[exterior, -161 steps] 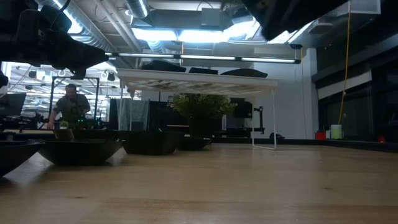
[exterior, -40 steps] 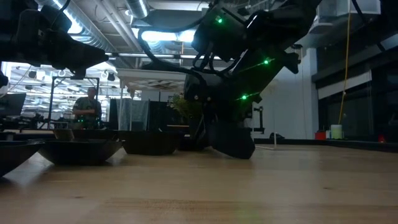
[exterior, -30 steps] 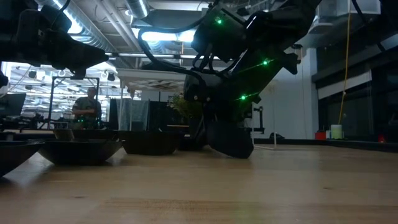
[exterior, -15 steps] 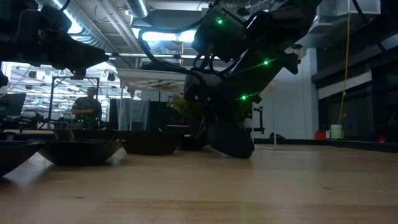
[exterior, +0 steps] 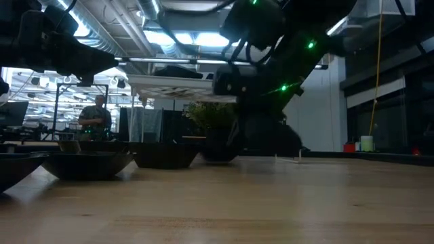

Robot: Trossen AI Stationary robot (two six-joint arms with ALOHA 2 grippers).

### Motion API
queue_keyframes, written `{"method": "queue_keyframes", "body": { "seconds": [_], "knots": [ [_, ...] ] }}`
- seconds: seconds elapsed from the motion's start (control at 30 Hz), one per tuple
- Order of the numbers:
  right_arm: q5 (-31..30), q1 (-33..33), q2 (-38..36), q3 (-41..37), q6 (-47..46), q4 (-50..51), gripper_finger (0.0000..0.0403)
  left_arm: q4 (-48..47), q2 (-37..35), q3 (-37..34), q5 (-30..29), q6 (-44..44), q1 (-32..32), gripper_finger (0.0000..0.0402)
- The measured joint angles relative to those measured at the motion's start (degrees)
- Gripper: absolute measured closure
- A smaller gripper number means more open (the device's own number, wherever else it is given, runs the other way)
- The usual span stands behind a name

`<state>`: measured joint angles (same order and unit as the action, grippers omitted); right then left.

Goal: Pick & Place Mini shaped plates
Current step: Stack the leaf shaped plate on top of the leaf shaped plate on the shelf

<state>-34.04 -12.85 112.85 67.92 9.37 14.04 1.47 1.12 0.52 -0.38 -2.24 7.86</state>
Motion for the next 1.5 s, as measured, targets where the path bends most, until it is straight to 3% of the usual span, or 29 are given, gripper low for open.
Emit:
{"method": "queue_keyframes", "body": {
  "seconds": [0.27,0.67,1.1,1.5],
  "knots": [
    [-0.9,-2.4,-3.3,0.0,-7.7,7.7,0.0401,0.0,0.0,0.0,0.0,0.0,0.0,0.0302],
    [-0.2,-8.4,-8.3,0.1,-15.2,10.3,0.0402,0.0,0.0,0.0,0.0,0.0,0.0,0.0302],
    [-3.7,-13.8,-12.6,0.1,-15.3,9.9,0.0402,0.0,0.0,0.0,0.0,0.0,0.0,0.0302],
    [-3.4,-14.1,-12.6,0.8,-15.2,10.3,0.0402,0.0,0.0,0.0,0.0,0.0,0.0,0.0302]
  ]
}}
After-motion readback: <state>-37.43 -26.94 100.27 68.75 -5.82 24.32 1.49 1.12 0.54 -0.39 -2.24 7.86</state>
